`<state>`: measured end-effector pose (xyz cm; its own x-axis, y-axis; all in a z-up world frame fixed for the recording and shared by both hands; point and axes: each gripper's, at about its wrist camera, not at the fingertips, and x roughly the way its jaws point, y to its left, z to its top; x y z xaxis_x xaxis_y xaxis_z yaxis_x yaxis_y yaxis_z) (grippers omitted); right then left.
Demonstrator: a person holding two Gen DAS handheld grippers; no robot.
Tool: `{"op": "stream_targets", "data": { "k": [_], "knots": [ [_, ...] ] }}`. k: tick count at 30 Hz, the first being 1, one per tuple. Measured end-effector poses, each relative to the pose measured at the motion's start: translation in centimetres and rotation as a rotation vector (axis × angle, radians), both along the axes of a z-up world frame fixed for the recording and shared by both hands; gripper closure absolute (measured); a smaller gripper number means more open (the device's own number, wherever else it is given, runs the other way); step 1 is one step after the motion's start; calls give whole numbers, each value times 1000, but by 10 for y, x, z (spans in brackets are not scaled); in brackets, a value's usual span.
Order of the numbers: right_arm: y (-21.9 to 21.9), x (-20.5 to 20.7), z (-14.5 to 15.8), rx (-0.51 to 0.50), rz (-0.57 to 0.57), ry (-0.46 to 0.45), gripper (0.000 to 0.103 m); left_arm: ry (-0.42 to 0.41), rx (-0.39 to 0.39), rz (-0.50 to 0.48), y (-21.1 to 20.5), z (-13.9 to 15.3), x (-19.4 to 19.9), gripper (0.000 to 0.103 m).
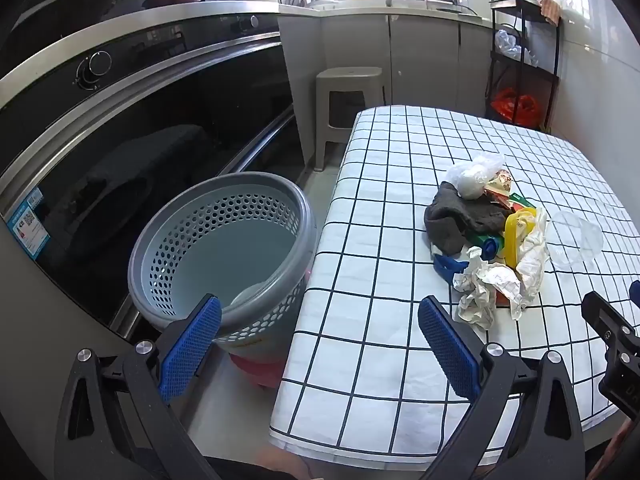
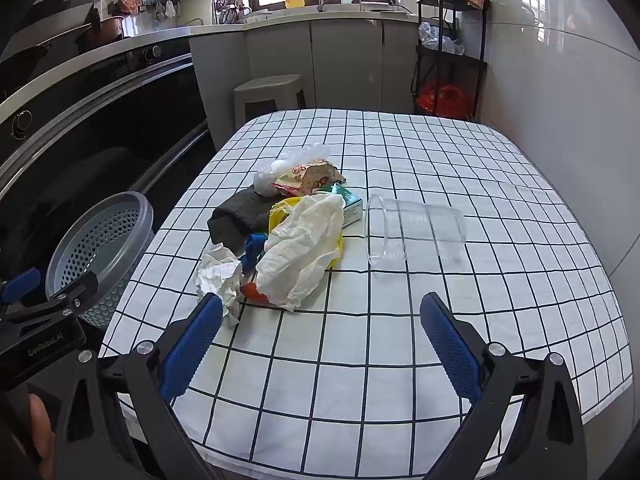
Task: Collect trash
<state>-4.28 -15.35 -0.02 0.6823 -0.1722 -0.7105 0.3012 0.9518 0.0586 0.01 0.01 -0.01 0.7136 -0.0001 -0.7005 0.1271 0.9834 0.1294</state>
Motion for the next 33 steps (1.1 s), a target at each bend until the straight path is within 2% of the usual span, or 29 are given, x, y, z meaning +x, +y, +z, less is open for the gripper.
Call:
{"op": "stream_targets", "data": {
  "k": [33],
  "knots": [
    [-2, -2, 1, 0, 0, 0, 8, 4, 1, 0, -1, 0, 1, 6]
  ]
}}
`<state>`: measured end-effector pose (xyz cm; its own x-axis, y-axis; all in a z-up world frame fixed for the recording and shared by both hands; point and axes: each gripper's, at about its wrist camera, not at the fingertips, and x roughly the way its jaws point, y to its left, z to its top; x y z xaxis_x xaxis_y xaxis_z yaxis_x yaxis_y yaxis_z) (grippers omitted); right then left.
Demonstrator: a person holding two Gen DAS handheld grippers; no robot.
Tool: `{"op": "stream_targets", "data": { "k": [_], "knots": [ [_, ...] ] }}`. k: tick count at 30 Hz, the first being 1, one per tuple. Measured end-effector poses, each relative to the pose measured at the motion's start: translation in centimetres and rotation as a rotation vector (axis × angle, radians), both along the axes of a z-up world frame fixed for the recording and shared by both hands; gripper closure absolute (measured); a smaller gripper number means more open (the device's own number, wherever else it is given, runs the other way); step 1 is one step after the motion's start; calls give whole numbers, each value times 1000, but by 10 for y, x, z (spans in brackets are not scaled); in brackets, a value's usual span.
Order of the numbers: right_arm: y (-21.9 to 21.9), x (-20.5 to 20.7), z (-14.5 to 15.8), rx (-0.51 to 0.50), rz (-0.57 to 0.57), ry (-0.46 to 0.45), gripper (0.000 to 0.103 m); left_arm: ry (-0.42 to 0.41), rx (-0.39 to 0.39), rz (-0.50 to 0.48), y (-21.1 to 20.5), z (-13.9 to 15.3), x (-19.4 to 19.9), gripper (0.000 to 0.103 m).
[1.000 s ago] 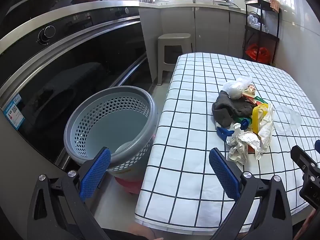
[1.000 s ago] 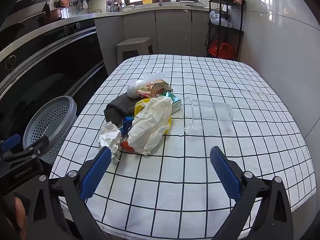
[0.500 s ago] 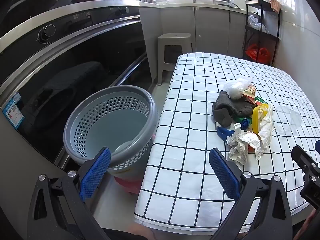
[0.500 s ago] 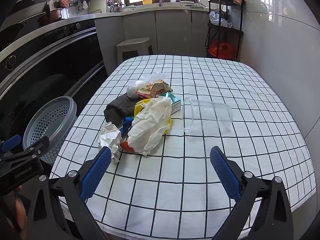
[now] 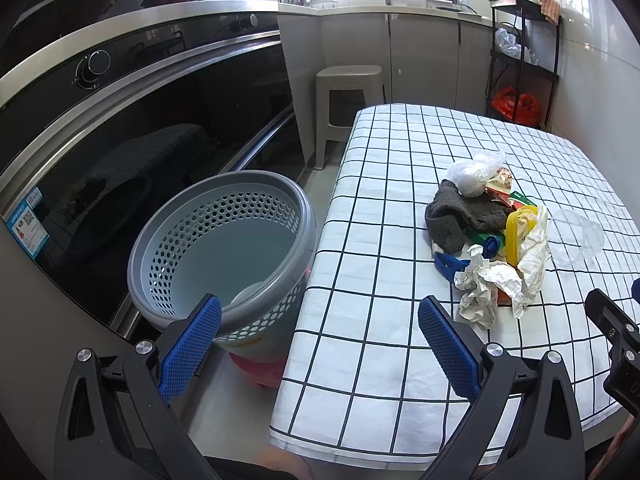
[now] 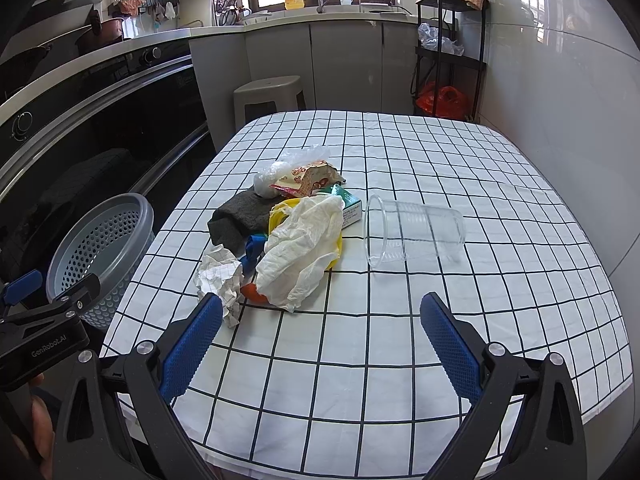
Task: Collect trash
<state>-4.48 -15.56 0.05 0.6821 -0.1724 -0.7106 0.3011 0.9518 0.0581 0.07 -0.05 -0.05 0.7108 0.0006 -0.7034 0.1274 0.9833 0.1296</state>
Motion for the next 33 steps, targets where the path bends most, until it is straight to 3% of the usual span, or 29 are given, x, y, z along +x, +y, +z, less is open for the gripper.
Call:
{"op": "stream_targets", "data": {
  "k": [33],
  "knots": [
    [0, 0, 0, 4, 2, -3, 8, -1, 5, -5, 0, -1, -1, 6]
  ]
}}
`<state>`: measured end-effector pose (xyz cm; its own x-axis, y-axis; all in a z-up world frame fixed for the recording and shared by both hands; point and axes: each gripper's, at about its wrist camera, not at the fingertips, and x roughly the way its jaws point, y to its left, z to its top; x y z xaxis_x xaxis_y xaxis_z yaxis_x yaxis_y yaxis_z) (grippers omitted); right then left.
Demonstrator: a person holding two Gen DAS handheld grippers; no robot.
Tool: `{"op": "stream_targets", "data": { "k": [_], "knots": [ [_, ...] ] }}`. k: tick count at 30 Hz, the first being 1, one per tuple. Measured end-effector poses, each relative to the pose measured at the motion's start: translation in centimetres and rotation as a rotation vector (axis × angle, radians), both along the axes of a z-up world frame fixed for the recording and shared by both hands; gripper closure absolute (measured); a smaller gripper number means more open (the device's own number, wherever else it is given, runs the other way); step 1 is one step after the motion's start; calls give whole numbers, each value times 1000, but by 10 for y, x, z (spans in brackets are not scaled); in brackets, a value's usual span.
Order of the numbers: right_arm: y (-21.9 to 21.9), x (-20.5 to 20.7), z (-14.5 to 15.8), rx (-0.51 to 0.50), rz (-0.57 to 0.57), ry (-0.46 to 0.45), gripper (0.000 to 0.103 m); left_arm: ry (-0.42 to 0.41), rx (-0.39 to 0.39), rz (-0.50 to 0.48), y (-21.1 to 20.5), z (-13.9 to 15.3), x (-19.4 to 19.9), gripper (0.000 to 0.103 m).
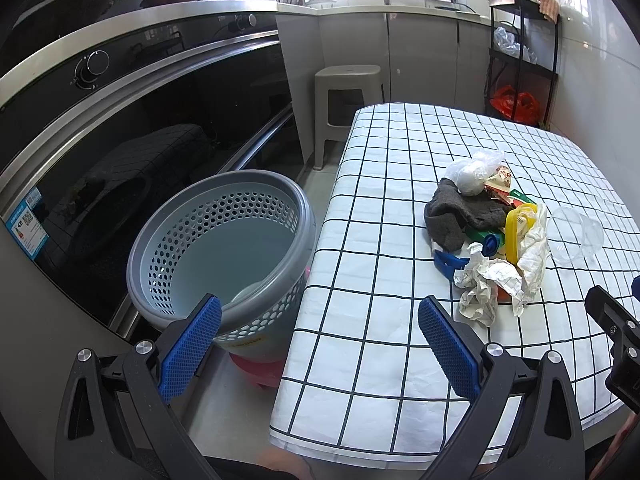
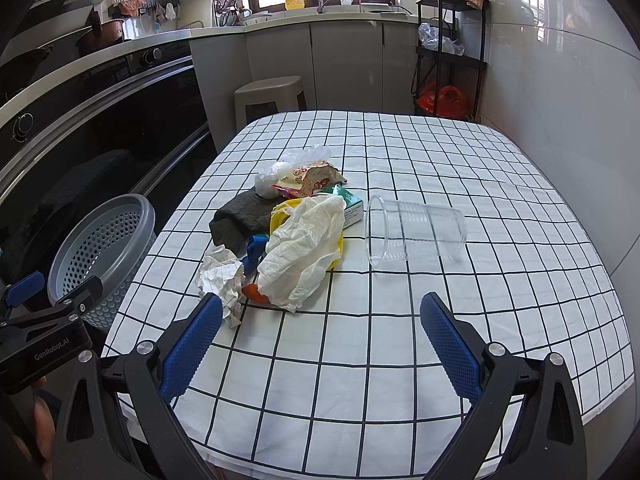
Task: Collect trash
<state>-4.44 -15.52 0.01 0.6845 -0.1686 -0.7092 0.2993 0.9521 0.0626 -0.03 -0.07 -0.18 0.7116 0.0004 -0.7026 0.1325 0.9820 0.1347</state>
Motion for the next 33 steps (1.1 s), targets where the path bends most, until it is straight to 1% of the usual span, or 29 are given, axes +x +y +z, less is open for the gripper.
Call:
{"op": "stream_targets", "data": {
  "k": [25, 33],
  "knots": [
    [1, 2, -1, 4, 4, 0, 8, 4, -1, -2, -1, -2, -1, 6],
    [-3, -2, -1, 17, 8, -13, 8, 12, -4, -4, 0, -4, 0, 6]
  ]
}}
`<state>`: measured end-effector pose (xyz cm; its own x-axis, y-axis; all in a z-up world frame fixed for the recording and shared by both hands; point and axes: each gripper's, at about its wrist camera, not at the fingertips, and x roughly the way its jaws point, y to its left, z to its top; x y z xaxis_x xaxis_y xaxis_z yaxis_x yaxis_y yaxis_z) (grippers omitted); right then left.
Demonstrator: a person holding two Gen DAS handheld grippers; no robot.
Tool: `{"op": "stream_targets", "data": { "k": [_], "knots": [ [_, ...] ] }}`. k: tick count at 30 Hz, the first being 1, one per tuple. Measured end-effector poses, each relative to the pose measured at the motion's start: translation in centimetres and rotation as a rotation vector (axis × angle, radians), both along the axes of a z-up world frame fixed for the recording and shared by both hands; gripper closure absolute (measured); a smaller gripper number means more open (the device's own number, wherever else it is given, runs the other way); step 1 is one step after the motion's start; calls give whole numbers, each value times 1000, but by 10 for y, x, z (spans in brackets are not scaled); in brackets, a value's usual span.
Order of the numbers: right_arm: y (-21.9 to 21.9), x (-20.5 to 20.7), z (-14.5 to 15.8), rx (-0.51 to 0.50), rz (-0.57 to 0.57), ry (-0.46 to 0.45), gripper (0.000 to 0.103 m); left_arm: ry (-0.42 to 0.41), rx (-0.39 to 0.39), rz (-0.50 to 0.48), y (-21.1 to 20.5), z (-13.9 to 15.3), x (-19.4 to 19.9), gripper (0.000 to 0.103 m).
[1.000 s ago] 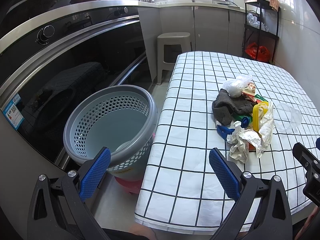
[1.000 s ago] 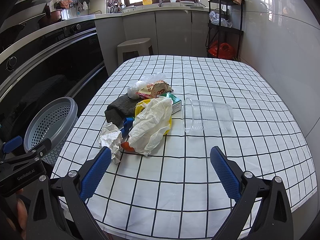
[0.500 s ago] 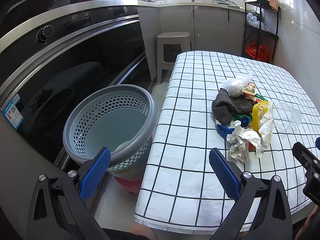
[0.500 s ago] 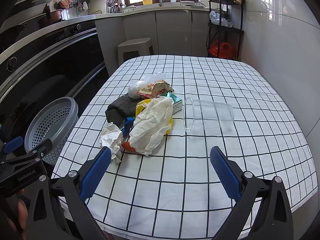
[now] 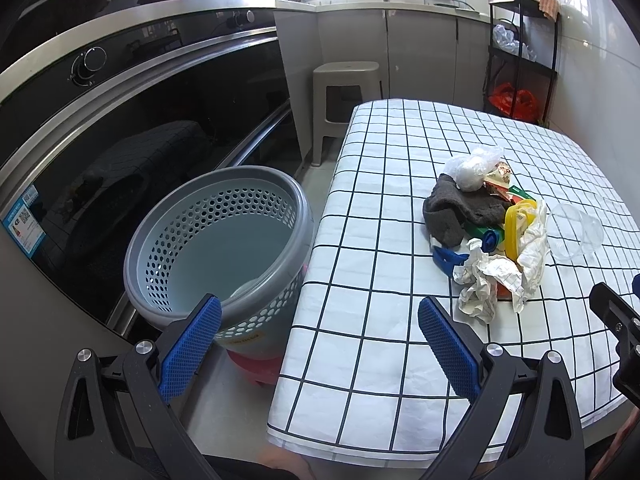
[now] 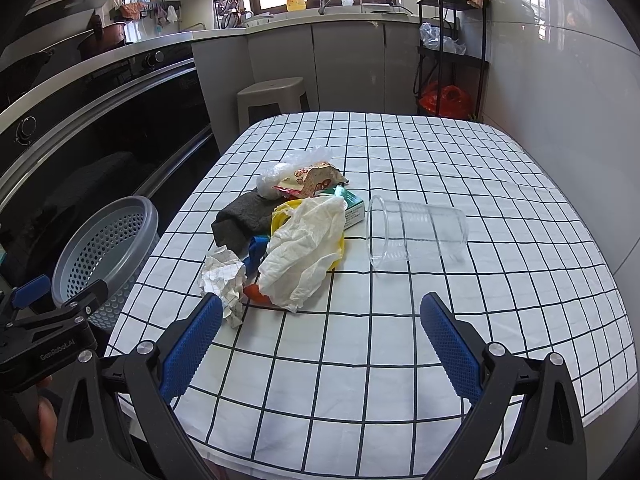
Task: Collect trash
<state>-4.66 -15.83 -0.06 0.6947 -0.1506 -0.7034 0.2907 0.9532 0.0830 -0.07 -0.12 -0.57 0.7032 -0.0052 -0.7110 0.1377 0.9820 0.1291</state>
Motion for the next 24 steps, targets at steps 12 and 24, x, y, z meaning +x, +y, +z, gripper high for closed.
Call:
{"op": "stream_targets", "data": {
  "k": [12, 24],
  "knots": [
    [-26, -12, -11, 23, -26, 5, 8, 25, -25, -32, -15, -11, 3, 6],
    [-66, 4, -18, -4, -119, 31, 8, 47, -50, -76, -42, -25, 13, 6]
  ]
}}
